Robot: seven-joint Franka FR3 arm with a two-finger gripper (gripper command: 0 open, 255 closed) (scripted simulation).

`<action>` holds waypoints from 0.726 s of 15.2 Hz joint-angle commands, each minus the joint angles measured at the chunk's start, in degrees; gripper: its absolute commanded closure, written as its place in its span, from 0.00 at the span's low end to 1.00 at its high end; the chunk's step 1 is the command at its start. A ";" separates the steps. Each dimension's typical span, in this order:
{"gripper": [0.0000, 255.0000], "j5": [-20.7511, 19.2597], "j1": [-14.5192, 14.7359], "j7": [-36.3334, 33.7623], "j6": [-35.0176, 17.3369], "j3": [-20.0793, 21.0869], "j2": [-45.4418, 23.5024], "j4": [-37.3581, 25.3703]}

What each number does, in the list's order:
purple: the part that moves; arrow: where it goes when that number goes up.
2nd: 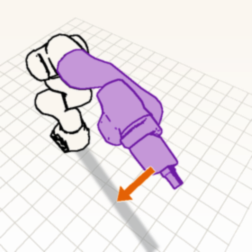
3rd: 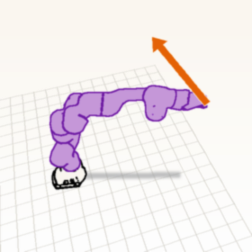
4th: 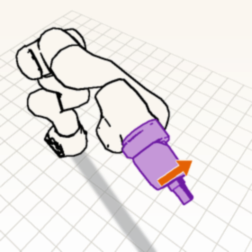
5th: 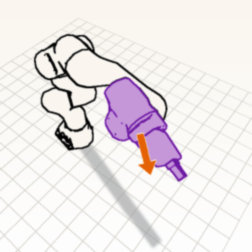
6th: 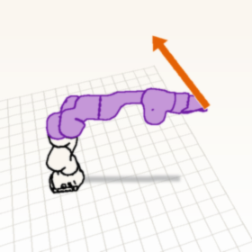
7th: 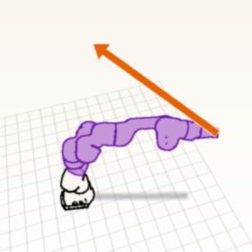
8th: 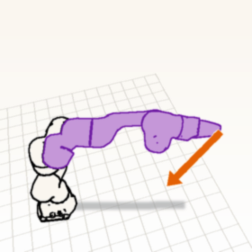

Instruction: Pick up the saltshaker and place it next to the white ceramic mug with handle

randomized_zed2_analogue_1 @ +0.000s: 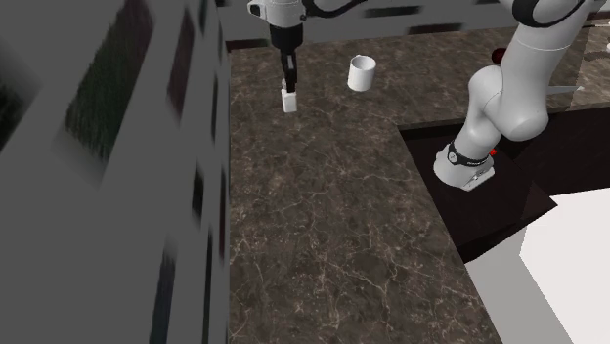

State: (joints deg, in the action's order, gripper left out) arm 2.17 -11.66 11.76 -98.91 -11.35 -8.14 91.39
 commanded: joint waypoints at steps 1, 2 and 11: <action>1.00 -0.31 -1.14 2.21 -1.03 -0.95 2.13 3.19; 1.00 -0.44 -1.75 3.35 -1.24 -1.48 2.91 4.19; 1.00 -1.53 -7.48 14.20 -2.25 -6.74 7.52 9.79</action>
State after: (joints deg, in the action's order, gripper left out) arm 0.83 -18.63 24.93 -101.29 -17.61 -1.27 100.69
